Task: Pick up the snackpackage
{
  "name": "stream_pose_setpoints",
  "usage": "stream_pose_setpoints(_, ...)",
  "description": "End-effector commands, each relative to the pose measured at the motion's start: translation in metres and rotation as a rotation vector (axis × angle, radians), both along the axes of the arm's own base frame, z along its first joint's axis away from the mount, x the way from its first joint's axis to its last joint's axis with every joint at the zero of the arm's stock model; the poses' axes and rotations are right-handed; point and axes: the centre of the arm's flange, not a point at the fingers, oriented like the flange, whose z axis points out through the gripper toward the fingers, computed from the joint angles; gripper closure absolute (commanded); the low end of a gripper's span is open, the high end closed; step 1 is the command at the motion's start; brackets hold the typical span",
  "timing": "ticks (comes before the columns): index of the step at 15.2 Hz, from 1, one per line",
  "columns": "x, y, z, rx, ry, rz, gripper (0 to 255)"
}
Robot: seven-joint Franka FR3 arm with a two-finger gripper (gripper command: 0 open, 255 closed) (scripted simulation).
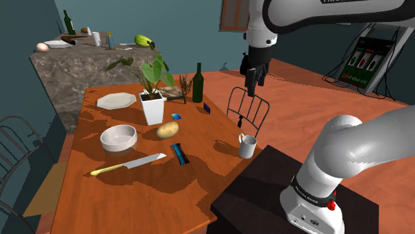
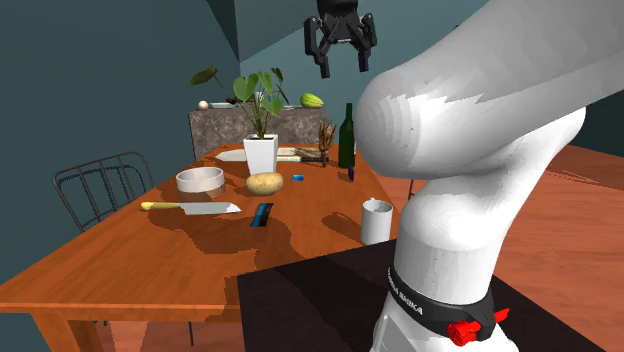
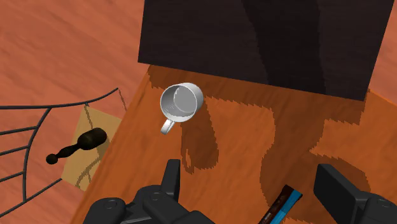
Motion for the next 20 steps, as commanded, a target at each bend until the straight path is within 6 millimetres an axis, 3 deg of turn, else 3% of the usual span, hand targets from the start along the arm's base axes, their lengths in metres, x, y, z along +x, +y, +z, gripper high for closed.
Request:
stream_pose_setpoints(1, 0.0, 0.0, 0.0, 0.0, 0.0, 0.0, 0)
stream_pose_setpoints(20, 0.12, 0.071, -0.2, 0.072, -0.049, -0.197, 0)
